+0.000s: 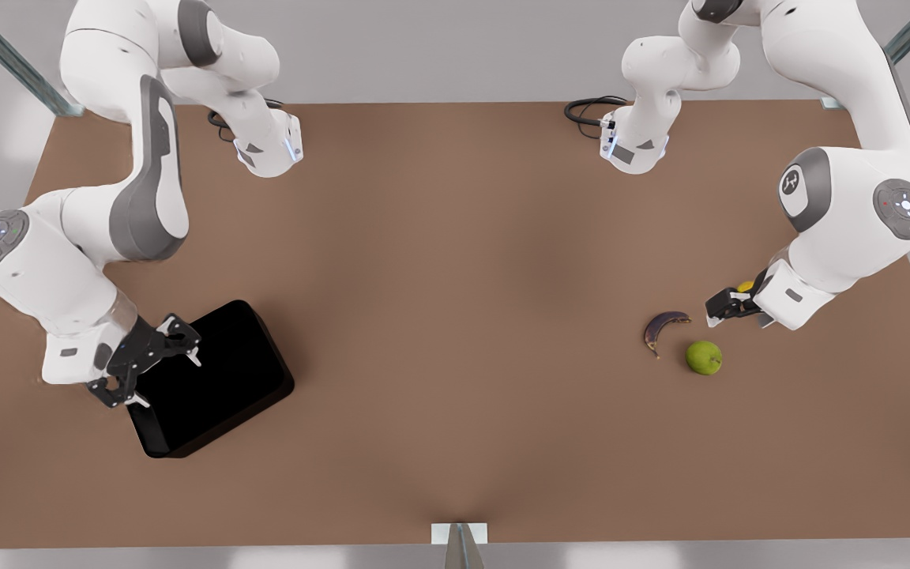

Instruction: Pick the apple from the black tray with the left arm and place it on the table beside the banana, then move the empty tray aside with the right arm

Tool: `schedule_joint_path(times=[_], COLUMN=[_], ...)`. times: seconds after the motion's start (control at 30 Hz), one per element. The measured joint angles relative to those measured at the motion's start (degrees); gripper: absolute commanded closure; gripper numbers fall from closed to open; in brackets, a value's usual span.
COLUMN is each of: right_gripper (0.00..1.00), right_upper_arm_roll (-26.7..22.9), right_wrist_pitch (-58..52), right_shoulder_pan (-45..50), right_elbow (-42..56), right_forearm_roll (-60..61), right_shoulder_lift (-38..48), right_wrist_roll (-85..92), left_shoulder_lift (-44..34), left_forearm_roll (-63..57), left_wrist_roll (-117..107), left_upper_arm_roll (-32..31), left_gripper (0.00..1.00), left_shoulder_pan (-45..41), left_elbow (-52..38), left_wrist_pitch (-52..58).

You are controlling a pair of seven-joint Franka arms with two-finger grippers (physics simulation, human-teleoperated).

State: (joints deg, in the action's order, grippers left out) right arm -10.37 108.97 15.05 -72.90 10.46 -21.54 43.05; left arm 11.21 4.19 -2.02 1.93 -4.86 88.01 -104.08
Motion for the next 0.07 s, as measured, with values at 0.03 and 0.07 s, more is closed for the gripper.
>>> schedule_joint_path(times=[0.03, 0.07], right_gripper=[0.00, 0.00], right_upper_arm_roll=[0.19, 0.29], right_wrist_pitch=[-2.63, -4.91], right_shoulder_pan=[1.48, 2.34], right_elbow=[0.98, 1.62], right_forearm_roll=[-0.73, -1.38], right_shoulder_lift=[0.23, 0.30], right_wrist_roll=[-3.47, -7.24], left_shoulder_lift=[-0.02, -0.04], left_forearm_roll=[0.02, 0.04], left_wrist_roll=[-0.01, -0.02], left_upper_arm_roll=[0.00, 0.00], left_gripper=[0.00, 0.00], left_shoulder_pan=[-0.01, -0.07], left_elbow=[0.00, 0.00], left_wrist_pitch=[0.01, 0.05])
